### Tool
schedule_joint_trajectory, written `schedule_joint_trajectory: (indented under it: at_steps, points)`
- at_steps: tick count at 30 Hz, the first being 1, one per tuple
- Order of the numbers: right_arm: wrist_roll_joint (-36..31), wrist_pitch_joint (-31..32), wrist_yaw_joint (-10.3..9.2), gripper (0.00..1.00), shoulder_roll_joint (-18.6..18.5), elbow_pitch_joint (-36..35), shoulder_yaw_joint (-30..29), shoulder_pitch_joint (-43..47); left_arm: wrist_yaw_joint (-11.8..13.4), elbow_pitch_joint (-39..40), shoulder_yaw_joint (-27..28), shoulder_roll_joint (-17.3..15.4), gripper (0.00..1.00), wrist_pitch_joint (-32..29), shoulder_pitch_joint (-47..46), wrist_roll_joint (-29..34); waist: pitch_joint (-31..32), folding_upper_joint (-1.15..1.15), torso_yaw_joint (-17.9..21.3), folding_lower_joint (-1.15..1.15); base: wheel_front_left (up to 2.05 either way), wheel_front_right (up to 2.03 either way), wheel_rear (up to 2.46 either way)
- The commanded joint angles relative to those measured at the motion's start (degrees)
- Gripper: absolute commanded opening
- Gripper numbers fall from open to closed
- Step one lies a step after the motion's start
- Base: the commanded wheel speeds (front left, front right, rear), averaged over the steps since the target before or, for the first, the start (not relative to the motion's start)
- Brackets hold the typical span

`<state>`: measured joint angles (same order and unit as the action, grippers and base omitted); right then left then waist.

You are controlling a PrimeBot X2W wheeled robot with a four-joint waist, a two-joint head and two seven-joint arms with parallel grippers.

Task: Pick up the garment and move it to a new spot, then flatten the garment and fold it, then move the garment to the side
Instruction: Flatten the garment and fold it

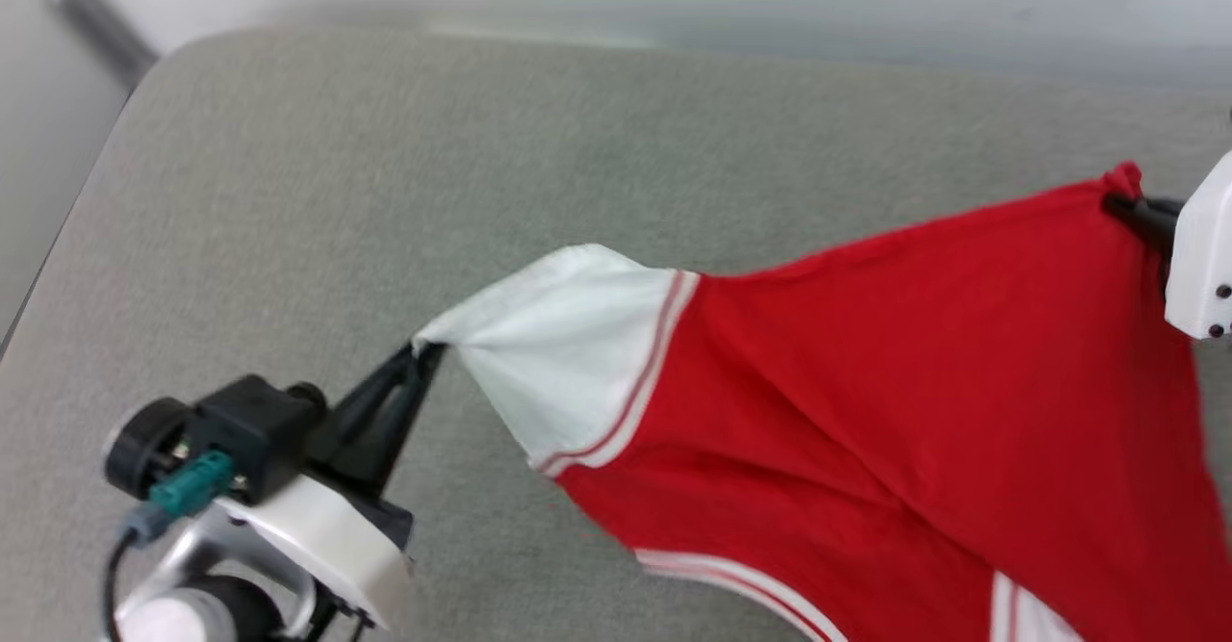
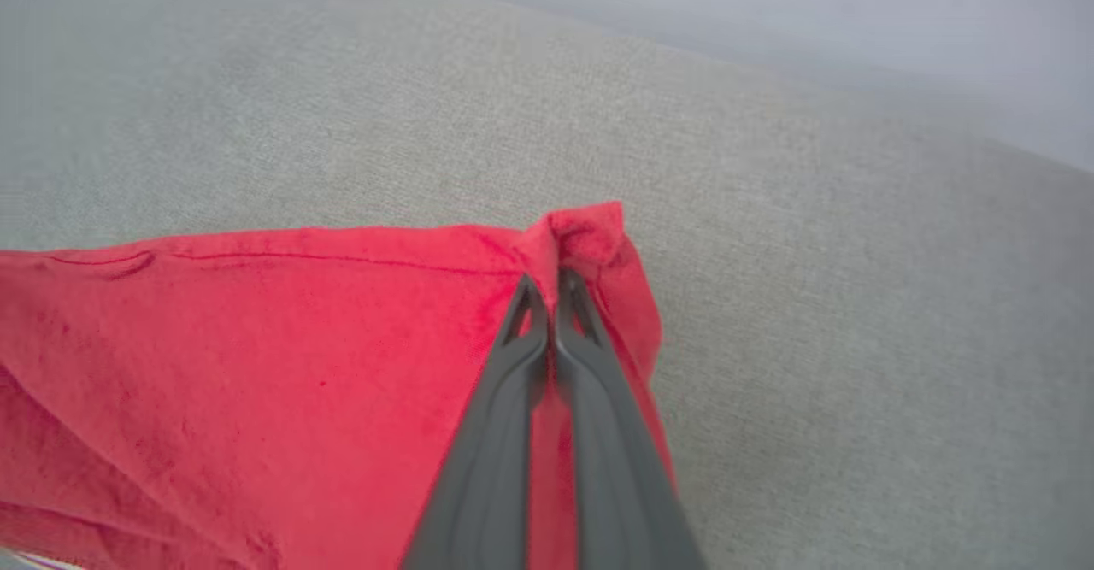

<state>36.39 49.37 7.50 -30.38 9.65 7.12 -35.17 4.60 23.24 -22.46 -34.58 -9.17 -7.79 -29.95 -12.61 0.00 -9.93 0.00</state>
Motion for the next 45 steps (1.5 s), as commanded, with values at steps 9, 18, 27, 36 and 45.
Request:
schedule_joint_trajectory:
  at_steps: [9, 18, 27, 36, 45]
  points:
    - [3.11, -4.89, -0.02, 0.0, 0.67, -9.29, 0.26, -1.62, 3.14, 4.31, 8.13, -3.85, 0.0, -0.23, -3.17, -0.81, 7.36, 0.0, 8.73, 0.0, 0.0, 0.0, 0.0]
    - [3.25, -8.99, -0.02, 0.0, 2.82, -17.2, -1.56, -3.51, 5.22, 7.0, 15.84, -6.44, 0.0, -0.42, -8.78, -2.12, 9.6, 0.0, 13.47, 0.0, 0.0, 0.0, 0.0]
    - [2.8, -10.2, -0.02, 0.0, 4.92, -23.11, -4.16, -5.3, 6.25, 8.65, 20.63, -8.87, 0.0, -0.87, -17.3, -2.05, 8.6, 0.0, 16.25, 0.0, 0.0, 0.0, 0.0]
    - [1.77, -11.67, -0.02, 0.0, 7.15, -26.65, -7.37, -8.19, 6.34, 7.55, 22.0, -10.32, 0.0, -1.03, -28.46, -1.06, 3.32, 0.0, 17.65, 0.0, 0.0, 0.0, 0.0]
    - [-0.06, -15.03, -0.02, 0.0, 7.02, -25.48, -9.88, -16.5, 3.77, 2.6, 19.69, -11.53, 0.0, -1.32, -45.29, -0.42, -7.83, 0.0, 17.97, 0.0, 0.0, 0.0, 0.0]
